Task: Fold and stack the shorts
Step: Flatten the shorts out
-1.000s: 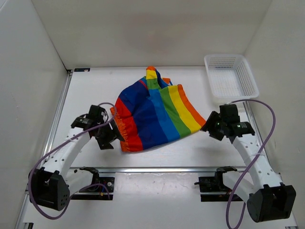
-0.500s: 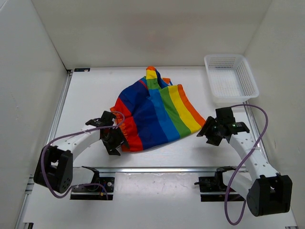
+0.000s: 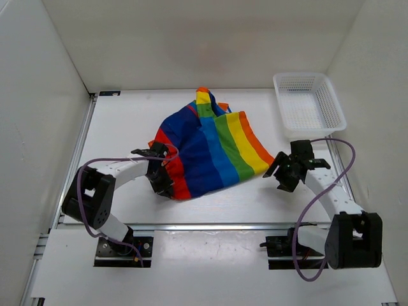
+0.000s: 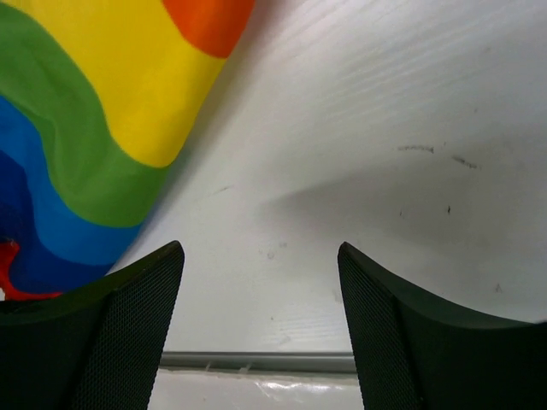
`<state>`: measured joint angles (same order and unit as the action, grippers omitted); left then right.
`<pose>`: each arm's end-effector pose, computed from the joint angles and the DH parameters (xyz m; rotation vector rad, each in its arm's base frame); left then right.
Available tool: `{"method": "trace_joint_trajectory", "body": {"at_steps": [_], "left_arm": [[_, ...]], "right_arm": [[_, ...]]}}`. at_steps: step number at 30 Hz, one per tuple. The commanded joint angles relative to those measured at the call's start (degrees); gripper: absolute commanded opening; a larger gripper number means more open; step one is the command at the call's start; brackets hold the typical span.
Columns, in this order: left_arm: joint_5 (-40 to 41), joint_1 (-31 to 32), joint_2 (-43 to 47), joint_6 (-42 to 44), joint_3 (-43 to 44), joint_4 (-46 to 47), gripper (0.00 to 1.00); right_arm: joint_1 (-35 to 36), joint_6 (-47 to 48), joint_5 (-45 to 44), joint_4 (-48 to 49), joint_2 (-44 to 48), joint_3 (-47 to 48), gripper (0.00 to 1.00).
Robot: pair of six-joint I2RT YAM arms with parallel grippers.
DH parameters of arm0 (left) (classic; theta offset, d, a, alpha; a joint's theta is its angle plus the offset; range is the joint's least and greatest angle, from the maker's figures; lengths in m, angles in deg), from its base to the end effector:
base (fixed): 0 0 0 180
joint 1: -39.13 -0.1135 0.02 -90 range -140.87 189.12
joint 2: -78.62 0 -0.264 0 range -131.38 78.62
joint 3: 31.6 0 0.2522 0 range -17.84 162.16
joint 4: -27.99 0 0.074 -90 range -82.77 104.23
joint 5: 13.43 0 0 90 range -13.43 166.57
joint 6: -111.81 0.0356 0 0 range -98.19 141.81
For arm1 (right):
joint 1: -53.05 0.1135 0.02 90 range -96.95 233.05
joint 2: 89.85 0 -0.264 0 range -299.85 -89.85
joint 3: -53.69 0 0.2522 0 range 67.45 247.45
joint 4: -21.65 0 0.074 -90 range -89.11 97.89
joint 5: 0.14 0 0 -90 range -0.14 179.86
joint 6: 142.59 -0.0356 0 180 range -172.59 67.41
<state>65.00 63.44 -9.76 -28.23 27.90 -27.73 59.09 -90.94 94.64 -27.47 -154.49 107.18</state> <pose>0.2191 -0.1068 0.1472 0.6706 -3.0023 0.3360 0.2072 0.0249 0.2082 0.7139 2.5708 0.3706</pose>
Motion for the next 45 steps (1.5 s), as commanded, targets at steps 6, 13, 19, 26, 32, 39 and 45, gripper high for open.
{"method": "trace_joint_trajectory", "body": {"at_steps": [6, 13, 19, 26, 32, 39, 45], "left_arm": [[1.91, 0.29, 4.35, 1.35, 6.37, -1.02, 0.11], [3.48, 0.29, 6.2, 3.54, 10.51, -5.94, 0.11], [4.81, 0.29, 6.73, 4.69, 12.54, -9.81, 0.11], [5.33, -0.23, 7.78, 5.22, 13.59, -10.96, 0.11], [5.86, -0.23, 7.78, 5.22, 14.12, -12.01, 0.11], [8.39, -3.73, 7.78, 9.07, 20.16, -15.34, 0.11], [10.43, -11.12, 5.67, 14.18, 34.23, -21.23, 0.11]], "right_arm": [[-2.09, 0.21, 8.14, 13.02, -9.35, -1.05, 0.76], [-2.09, -0.85, 8.14, 19.96, -17.08, 0.96, 0.74], [-1.03, -1.46, 7.53, 21.73, -26.4, 8.43, 0.72], [0.11, -3.31, 7.0, 23.4, -31.93, 13.27, 0.68], [2.74, -5.07, 2.96, 21.64, -35.38, 17.14, 0.32], [2.75, -2.7, -1.61, 15.59, -31.52, 23.1, 0.02], [2.75, 2.83, -3.9, 3.55, -30.46, 40.24, 0.01]]}}
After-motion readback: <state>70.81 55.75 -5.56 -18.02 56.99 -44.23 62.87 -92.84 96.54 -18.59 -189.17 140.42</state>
